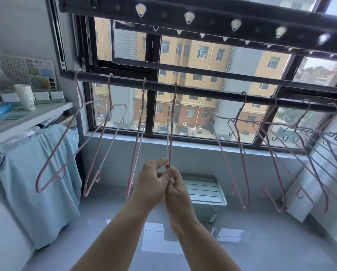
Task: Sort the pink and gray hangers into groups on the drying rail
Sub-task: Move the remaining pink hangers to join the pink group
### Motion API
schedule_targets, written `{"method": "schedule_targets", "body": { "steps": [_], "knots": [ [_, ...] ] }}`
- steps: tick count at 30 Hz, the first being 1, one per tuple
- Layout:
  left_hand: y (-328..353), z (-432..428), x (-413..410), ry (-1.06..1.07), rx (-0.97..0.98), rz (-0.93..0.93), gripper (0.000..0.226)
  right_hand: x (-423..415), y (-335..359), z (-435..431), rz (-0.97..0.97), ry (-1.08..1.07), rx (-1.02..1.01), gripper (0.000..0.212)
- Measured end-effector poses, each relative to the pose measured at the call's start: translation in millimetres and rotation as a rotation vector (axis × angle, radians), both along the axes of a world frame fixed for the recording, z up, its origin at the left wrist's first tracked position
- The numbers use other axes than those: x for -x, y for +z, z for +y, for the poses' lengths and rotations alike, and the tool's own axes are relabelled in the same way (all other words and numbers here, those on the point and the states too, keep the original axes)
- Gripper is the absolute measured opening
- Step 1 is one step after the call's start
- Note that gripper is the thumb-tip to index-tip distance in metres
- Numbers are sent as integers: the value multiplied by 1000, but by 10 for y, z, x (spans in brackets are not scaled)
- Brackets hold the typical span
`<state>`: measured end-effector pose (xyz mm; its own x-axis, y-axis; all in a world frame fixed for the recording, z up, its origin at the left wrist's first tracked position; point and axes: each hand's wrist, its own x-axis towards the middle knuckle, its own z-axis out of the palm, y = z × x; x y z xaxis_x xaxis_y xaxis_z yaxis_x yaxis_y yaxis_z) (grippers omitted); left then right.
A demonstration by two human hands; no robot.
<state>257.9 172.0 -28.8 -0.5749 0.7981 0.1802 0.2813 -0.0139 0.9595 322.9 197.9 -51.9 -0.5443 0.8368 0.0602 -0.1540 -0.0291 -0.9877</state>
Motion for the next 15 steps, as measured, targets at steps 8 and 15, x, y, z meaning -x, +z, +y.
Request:
{"method": "schedule_targets", "body": {
  "steps": [8,15],
  "knots": [
    [68,79,-280,209,-122,377,48,-799,83,81,-380,-446,-653,46],
    [181,275,-786,76,-308,464,49,-1558,180,718,-554,-622,-465,50]
  ]
}}
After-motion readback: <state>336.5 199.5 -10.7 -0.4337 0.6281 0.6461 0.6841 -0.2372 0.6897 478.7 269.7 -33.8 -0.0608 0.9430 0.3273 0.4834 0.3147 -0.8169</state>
